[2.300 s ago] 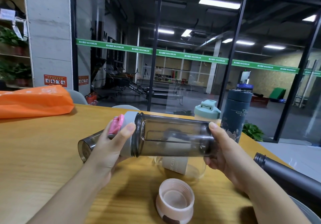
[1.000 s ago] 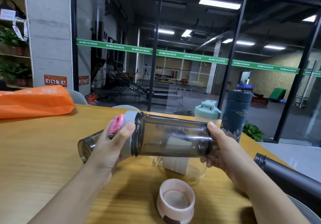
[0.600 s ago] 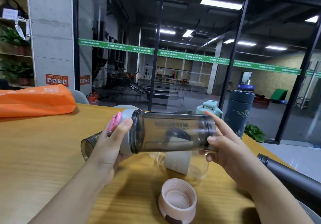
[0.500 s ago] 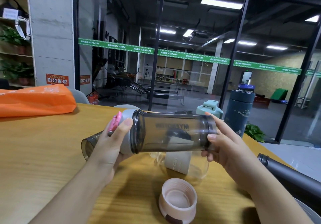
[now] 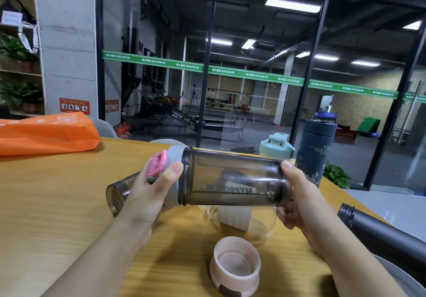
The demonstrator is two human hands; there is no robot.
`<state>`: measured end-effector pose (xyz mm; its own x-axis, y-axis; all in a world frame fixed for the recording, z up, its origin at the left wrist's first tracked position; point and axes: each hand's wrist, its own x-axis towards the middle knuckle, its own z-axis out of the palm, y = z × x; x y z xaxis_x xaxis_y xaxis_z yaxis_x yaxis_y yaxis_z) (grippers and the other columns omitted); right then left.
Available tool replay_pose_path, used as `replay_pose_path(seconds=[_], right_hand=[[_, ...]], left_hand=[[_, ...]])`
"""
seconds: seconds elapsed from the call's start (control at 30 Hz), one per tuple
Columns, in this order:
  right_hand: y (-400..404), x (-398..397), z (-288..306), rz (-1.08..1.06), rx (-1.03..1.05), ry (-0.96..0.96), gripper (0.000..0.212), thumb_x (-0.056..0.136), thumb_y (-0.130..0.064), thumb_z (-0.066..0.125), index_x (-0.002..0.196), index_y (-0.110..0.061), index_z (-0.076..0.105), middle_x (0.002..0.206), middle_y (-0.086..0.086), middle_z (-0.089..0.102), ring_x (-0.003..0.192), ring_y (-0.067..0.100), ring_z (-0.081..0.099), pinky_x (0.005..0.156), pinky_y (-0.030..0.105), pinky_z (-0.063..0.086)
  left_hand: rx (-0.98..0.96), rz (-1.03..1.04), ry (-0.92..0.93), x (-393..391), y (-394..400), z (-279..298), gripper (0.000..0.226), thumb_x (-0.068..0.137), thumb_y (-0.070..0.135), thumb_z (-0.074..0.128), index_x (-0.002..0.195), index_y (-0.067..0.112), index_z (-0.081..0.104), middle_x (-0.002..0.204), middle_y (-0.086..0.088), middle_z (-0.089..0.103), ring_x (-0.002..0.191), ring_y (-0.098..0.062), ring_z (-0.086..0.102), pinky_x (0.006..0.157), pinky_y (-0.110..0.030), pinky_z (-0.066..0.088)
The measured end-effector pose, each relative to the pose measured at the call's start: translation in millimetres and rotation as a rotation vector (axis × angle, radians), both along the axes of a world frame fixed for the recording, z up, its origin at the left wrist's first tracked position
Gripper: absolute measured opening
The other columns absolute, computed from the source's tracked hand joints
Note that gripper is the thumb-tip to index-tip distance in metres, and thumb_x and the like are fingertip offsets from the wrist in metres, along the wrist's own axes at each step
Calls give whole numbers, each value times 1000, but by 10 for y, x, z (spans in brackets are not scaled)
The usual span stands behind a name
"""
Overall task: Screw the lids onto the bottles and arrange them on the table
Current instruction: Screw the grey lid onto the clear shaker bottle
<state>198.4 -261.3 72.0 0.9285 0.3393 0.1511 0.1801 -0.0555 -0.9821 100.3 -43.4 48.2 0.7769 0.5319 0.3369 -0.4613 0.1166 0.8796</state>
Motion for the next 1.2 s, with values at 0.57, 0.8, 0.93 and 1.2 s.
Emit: replay_pose_path(seconds=[0.57,0.8,0.93,1.2], right_hand=[[-14,47,-1,209,51,-155,59,72,-30,55,124,-56,49,83,-8,72,62,16,60,56,30,50],[-32,10,-2,283,110,-217,81,60,-28,69,135,-45,45,128,7,55,65,19,56,61,28,51],[-28,4,-2,246,124,-242,84,54,-37,70,135,-40,48,119,10,60,58,20,54,55,28,49],[-14,5,-5,142,58,-261,80,53,-50,67,129,-24,57,90,5,69,47,18,50,43,26,41]], left_hand=[[-83,51,-28,-1,0,18,45,40,58,73,82,59,56,103,10,66,97,-18,61,82,-45,54],[-121,70,-13,9,29,31,35,56,56,68,88,56,52,116,5,63,100,-20,62,71,-40,55],[-114,82,-10,3,23,44,27,52,56,72,76,57,59,97,8,69,91,-18,65,71,-41,55],[-116,72,-43,2,7,44,50,39,65,71,86,60,54,124,8,61,111,-18,60,90,-49,51]])
